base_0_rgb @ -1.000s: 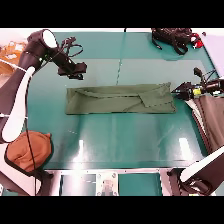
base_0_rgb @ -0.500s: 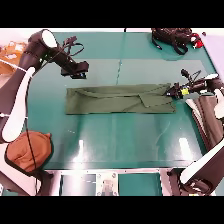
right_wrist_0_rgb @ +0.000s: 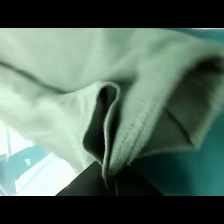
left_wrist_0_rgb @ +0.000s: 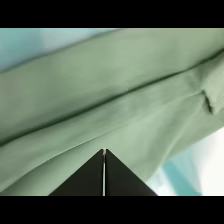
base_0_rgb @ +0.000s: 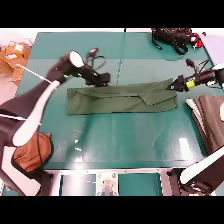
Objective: Fold the shirts.
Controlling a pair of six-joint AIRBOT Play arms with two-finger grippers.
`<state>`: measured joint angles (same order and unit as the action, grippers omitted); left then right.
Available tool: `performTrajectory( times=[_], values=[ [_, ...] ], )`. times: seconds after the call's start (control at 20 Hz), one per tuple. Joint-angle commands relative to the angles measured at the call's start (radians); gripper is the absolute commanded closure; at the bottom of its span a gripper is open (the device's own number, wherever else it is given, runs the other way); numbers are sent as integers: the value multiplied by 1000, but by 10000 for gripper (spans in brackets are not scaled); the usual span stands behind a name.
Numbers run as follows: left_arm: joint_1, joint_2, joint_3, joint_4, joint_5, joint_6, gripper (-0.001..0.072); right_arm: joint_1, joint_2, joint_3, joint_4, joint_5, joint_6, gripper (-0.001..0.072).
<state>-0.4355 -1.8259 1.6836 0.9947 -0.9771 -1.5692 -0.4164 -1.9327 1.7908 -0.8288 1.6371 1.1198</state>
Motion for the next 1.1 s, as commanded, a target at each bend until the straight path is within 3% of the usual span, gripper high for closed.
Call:
performTrajectory(
  times=[0.0, 0.25, 0.55, 0.65, 0.9, 1.05],
  values=[
    [-114, -84, -25, -132, 177, 58, 684, 29, 179, 2, 23, 85, 57, 692],
    [-207, -186, -23, -274, 240, 60, 684, 125, 403, 2, 26, 109, 130, 691],
    [-220, -195, -23, -301, 222, 59, 684, 211, 457, 0, 25, 111, 135, 691],
    [-177, -194, 14, -299, 97, 60, 684, 225, 457, -4, 25, 107, 138, 691],
    [33, -194, 294, -288, -462, 103, 686, 297, 456, -16, 25, 68, 227, 691],
    [175, -169, 450, -287, -640, 78, 685, 412, 456, -20, 25, -15, 298, 691]
  ],
)
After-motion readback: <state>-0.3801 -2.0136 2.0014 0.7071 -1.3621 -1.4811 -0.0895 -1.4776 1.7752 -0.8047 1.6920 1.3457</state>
